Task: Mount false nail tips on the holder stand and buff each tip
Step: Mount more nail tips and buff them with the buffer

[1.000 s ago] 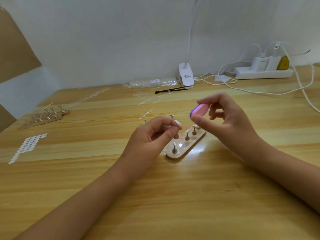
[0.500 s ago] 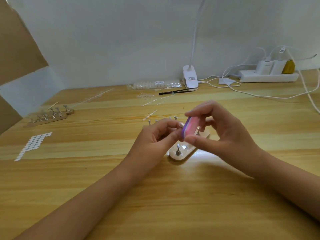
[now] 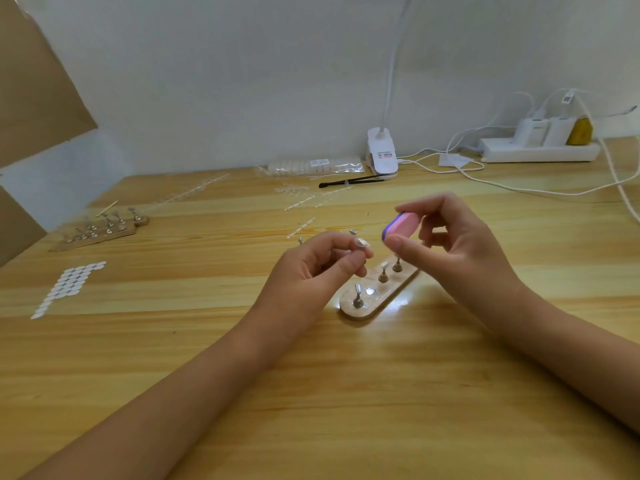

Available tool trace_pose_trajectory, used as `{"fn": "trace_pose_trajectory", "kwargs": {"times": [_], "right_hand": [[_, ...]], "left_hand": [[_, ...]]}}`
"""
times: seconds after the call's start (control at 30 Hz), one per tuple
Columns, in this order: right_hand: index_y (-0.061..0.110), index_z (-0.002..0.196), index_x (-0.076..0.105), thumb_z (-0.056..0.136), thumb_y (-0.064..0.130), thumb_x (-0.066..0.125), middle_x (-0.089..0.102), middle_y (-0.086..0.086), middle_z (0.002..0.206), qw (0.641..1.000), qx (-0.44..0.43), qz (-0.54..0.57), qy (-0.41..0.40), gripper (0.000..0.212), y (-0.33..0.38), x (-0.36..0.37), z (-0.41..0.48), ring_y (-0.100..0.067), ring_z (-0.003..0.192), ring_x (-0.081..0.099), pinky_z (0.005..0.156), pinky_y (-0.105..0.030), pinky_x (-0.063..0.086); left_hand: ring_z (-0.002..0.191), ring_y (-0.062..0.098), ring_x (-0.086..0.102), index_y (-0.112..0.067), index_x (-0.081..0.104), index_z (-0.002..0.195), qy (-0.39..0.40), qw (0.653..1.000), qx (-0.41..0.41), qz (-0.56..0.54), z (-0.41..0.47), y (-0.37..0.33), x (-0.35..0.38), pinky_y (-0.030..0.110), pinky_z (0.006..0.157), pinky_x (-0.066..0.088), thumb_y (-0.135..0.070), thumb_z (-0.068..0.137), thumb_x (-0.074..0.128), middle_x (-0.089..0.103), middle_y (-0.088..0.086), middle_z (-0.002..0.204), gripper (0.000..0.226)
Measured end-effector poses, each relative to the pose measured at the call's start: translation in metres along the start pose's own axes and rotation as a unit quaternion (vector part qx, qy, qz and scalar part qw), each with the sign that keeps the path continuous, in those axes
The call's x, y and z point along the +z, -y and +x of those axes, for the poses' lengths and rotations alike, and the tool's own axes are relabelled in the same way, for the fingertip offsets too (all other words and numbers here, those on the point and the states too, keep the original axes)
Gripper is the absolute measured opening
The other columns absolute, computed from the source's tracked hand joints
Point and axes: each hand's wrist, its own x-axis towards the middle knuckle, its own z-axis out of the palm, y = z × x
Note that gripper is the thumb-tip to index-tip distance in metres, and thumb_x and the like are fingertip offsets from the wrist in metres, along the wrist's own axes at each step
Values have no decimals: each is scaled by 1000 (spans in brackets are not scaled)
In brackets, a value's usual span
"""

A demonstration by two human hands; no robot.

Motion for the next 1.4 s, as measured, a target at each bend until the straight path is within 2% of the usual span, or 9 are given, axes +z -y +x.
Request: {"fn": "trace_pose_trajectory", "kwargs": {"times": [0.2, 0.37, 0.53, 0.7, 0.87, 1.03, 1.2, 1.33, 1.4], "right_hand": [[30, 109, 63, 75, 43, 77, 62, 14, 100, 992, -100, -4, 83, 39, 3, 8, -10, -14, 84, 56, 81, -26, 50], [25, 108, 62, 74, 39, 77, 64, 4, 97, 1000, -18, 15, 3, 40, -2, -7, 0, -13, 85, 58, 83, -35, 49], [28, 112, 62, 78, 39, 77, 63, 9, 106, 986, -132, -3, 99, 39, 2, 6, -9, -21, 97, 61, 86, -28, 48], [28, 108, 62, 73, 44, 76, 63, 3, 105, 998, -41, -45, 4, 42, -2, -6, -2, -11, 92, 57, 90, -38, 48], [20, 110, 62, 77, 37, 76, 60, 10, 101, 977, -183, -68, 83, 39, 4, 6, -11, -15, 91, 57, 86, -18, 40], [26, 105, 61, 74, 47, 76, 60, 15, 95, 993, -78, -94, -2, 41, 2, -6, -5, -2, 85, 54, 83, -10, 35], [24, 106, 62, 73, 40, 77, 58, 20, 98, 979, -170, -96, 66, 39, 7, 5, -13, -11, 87, 55, 85, -12, 35], [22, 103, 65, 70, 44, 82, 61, 15, 93, 994, -70, -87, 1, 44, 5, 1, -7, -8, 86, 54, 80, -5, 35], [22, 105, 63, 73, 43, 80, 61, 13, 96, 992, -84, -89, 6, 42, 8, 0, -10, -10, 87, 54, 81, -6, 35]], "left_hand": [[81, 3, 67, -22, 69, 99, 8, 1000, 0, -3, -2, -1, 3, 17, 81, 50, -29, 85, 61, 72, -9, 81, 18], [80, 2, 65, -25, 70, 93, -6, 1000, 5, -17, -1, -1, 1, 15, 80, 48, -28, 86, 64, 71, -12, 85, 10], [85, 6, 68, -21, 70, 101, 12, 1000, 9, 3, -2, -1, 1, 21, 82, 53, -27, 90, 62, 73, 0, 85, 15], [83, 5, 66, -37, 73, 89, -2, 1000, 13, 5, -1, 0, 0, 21, 86, 52, -24, 88, 62, 70, -8, 83, 17], [85, 9, 67, -30, 73, 96, 8, 999, 22, 24, -1, 2, 1, 28, 81, 55, -22, 90, 61, 72, -2, 86, 15], [82, 6, 68, -31, 73, 88, -9, 1000, 11, 0, -1, 0, 2, 21, 83, 53, -27, 86, 65, 72, -8, 83, 9], [82, 5, 68, -20, 70, 100, 8, 1000, 17, 11, -2, 1, 3, 18, 79, 52, -32, 84, 63, 72, -8, 84, 21], [80, 4, 68, -25, 70, 93, -6, 1000, -1, 6, 0, 2, 2, 16, 79, 50, -29, 83, 62, 71, -11, 80, 14], [81, 4, 68, -25, 70, 94, -8, 1000, 0, 7, 0, 2, 2, 17, 80, 51, -29, 83, 62, 72, -11, 81, 15]]}}
